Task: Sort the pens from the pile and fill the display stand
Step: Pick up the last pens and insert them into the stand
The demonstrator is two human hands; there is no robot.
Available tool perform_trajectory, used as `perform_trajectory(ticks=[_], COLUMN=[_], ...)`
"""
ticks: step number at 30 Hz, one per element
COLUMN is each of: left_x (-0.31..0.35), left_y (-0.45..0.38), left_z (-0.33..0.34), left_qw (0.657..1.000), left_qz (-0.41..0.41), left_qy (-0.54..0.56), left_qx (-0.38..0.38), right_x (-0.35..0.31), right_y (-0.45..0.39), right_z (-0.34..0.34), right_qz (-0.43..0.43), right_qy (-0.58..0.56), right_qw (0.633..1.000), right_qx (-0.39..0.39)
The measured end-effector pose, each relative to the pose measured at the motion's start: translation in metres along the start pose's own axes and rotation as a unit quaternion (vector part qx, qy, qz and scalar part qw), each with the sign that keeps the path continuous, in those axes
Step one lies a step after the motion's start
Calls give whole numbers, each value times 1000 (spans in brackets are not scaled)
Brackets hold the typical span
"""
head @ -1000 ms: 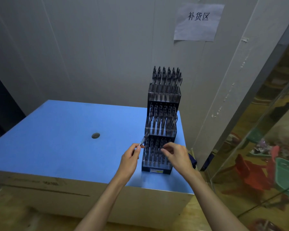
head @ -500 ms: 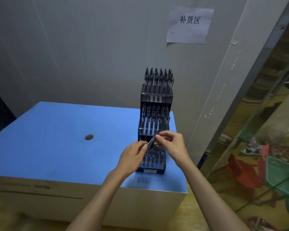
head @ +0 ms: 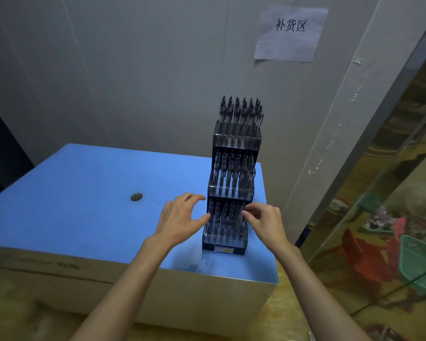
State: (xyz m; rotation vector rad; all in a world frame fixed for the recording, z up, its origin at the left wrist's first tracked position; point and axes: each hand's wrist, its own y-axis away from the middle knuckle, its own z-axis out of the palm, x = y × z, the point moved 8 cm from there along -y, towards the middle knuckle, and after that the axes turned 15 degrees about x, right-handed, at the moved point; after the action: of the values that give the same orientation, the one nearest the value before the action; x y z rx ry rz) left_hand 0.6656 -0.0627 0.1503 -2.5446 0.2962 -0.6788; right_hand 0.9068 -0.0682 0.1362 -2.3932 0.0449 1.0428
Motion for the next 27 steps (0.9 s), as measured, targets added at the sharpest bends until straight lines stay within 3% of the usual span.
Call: perform_trajectory(ticks=[11,15,27], left_x=[4,8,19], left_y=[7,7,7], left_z=[6,7,1], left_qw=[999,999,997], left_qz=[-26,-30,-53], left_qy=[-2,0,-35], left_qx=[-31,-31,-45], right_x=[13,21,28], right_y=[1,7,18], right_z=[17,29,39], right_qz=[0,0,-24], right_qy=[13,45,78], right_qw=[1000,997,990], right_qx=[-16,-66,-118])
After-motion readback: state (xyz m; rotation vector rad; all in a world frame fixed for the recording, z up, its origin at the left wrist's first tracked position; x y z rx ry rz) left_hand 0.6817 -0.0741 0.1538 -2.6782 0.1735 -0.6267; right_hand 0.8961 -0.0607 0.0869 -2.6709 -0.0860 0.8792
